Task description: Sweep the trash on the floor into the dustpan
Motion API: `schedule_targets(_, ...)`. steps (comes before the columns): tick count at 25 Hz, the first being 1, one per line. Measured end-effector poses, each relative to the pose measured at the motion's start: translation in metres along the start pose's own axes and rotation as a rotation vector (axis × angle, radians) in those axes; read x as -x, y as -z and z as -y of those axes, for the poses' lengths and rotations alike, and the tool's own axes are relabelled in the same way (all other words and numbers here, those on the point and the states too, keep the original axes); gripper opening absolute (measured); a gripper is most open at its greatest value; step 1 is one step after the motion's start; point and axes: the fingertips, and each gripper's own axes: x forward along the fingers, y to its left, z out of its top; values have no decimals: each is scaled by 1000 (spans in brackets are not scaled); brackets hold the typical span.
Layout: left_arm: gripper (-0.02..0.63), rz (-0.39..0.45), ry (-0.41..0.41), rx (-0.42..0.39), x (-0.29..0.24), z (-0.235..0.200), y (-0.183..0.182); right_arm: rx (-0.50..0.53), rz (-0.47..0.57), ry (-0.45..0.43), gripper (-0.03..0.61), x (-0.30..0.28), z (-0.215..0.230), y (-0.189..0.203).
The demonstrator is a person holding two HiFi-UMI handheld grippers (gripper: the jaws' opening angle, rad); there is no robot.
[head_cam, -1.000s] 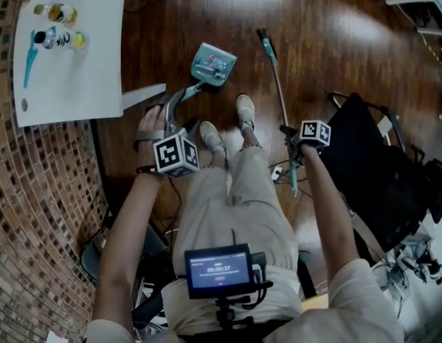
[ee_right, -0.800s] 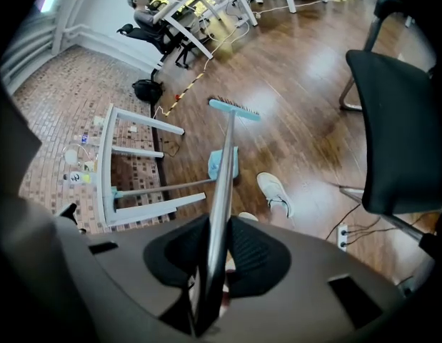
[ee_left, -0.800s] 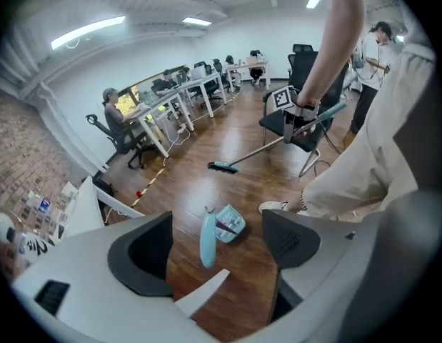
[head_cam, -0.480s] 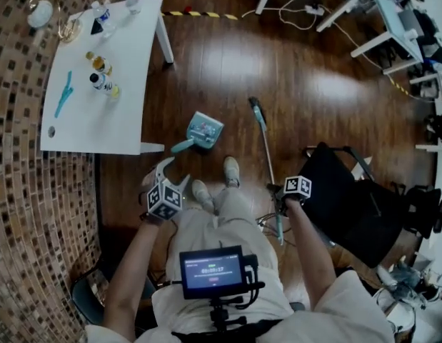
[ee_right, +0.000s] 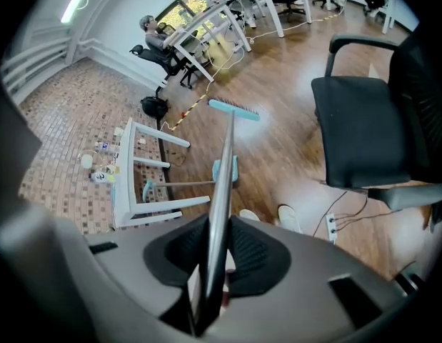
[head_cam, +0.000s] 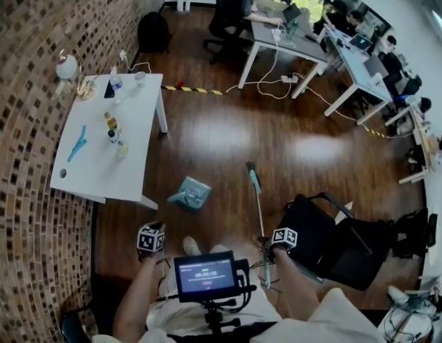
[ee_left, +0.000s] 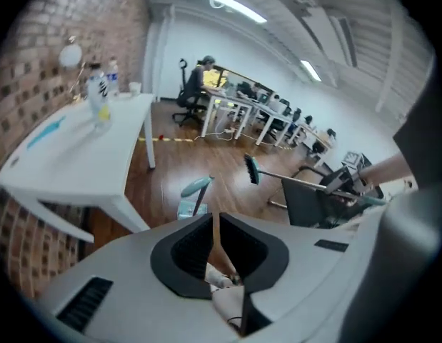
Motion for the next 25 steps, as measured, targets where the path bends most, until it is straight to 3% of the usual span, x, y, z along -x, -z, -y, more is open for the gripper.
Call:
schedule_targets(6, 15, -48, -33, 310, 0, -25, 97, 58, -55, 24, 101, 5, 29, 40)
schedule_targets(8, 15, -30, -21, 414, -3, -27, 114, 80, -69, 46, 101, 25, 27, 50)
schedule_targets(10, 15, -3, 27, 528, -8, -24, 125, 93, -72, 41, 102, 34, 31, 55)
schedule_targets(13, 9, 4, 185, 656, -14, -1, 143, 104, -77, 13, 101, 39, 42, 62)
schedule_targets(17, 8, 59, 285, 719, -6, 37, 151, 135, -90, -10, 103, 50, 56, 69)
schedule_targets(20, 8, 81, 329, 709, 5, 70, 158, 138, -106, -34, 101, 58, 64, 81)
schedule_targets(25, 7, 66, 300, 646, 15, 103, 176, 154, -107, -83, 103, 67, 69, 92)
